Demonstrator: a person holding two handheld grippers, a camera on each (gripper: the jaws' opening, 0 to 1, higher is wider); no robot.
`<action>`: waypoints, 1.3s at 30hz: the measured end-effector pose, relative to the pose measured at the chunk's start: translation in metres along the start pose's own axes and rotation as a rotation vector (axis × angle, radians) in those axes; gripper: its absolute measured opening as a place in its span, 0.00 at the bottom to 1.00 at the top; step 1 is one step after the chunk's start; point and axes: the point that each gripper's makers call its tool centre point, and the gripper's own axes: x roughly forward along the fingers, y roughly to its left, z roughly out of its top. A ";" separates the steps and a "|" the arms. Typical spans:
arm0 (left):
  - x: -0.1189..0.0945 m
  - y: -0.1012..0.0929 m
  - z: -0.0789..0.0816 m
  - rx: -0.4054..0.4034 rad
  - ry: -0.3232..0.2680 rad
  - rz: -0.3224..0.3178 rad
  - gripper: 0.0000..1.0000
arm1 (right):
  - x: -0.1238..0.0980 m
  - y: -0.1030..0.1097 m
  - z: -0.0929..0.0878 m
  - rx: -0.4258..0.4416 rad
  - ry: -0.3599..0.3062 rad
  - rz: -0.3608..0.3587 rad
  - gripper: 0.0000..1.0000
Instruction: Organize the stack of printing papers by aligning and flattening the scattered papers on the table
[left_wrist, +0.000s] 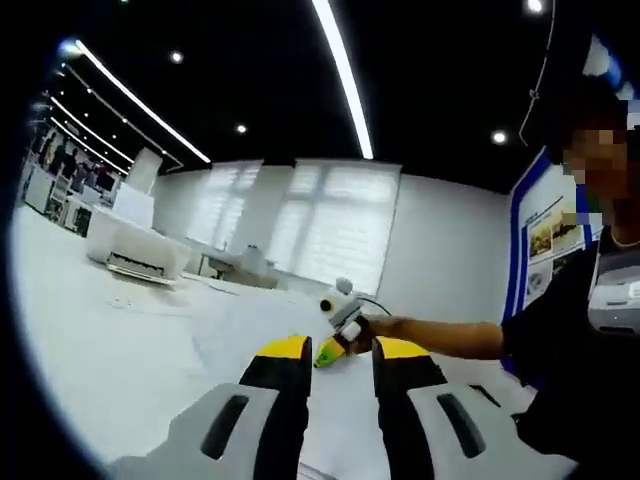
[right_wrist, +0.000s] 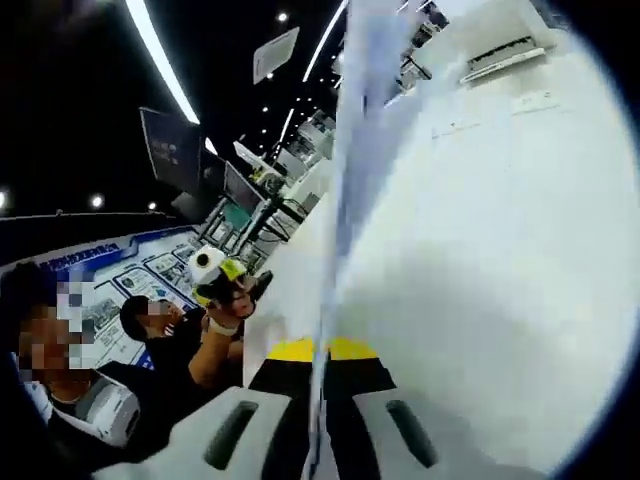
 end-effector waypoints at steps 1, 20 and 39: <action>0.002 0.000 -0.003 -0.004 0.006 -0.002 0.28 | 0.004 -0.001 -0.006 0.032 0.017 0.012 0.00; 0.023 0.012 -0.090 0.008 0.236 0.025 0.29 | 0.032 -0.003 -0.038 -0.101 0.105 -0.008 0.00; 0.019 0.013 -0.129 0.027 0.416 0.100 0.29 | 0.039 0.003 -0.041 -0.151 0.098 0.001 0.00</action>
